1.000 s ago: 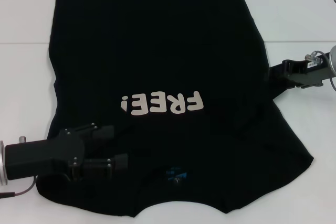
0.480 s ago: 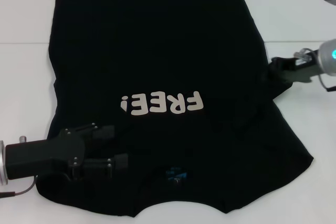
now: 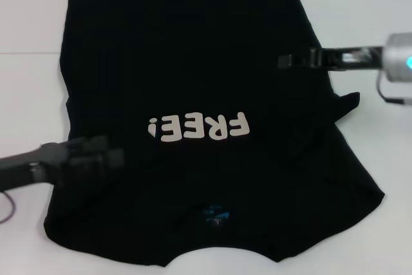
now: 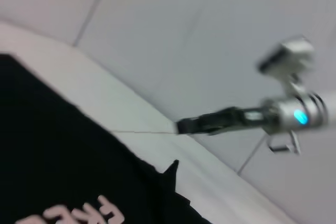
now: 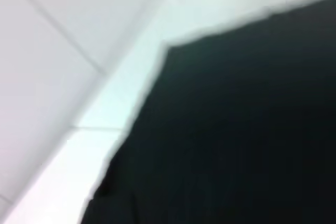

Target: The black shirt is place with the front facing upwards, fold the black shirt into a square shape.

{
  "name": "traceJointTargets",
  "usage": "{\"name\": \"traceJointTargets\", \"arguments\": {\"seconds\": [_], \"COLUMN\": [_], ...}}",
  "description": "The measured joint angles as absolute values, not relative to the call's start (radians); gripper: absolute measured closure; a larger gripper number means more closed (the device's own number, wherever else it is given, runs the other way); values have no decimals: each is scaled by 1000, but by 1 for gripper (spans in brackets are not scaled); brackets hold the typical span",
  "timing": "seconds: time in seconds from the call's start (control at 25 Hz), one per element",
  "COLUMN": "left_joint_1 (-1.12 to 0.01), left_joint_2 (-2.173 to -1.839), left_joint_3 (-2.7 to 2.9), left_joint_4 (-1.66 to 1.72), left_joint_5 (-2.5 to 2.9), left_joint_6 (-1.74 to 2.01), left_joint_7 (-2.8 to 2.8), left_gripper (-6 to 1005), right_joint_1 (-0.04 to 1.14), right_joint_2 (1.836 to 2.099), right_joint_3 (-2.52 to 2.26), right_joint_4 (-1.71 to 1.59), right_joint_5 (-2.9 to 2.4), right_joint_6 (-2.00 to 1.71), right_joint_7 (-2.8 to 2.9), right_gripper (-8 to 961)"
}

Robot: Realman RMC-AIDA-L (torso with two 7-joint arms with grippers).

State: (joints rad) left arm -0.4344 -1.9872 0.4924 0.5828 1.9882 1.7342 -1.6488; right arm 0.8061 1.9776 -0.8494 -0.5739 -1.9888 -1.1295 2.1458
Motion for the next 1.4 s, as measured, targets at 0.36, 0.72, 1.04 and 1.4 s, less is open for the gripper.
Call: {"name": "traceJointTargets", "arguments": {"seconds": [0.36,0.72,1.04,1.4], "left_joint_1": [-420,-444,-471,-489], "left_joint_2": [-1906,-1905,-1896,-1901], "left_joint_3": [493,495,495,516], "left_joint_4": [644,788,702,624], "left_joint_5": [2113,2406,2460,2462], "left_joint_6": [1746,1705,1644,1593], "left_joint_7": [-2162,-2560,-2609,-2588], "left_gripper": [55,70,76,82], "right_joint_1": [566,505,498,488], "right_joint_2": [1996,2044,2049,2046], "right_joint_3": [-804,-808,-804,-802], "right_joint_4": [-586,-579,-580,-583], "right_joint_5": [-1739,-1832,-1852,-1848], "right_joint_6": [-1396,-1423,-1442,-1465], "right_joint_7": [1436,1231,1235,1236], "right_gripper": [591,147,37,38]}}
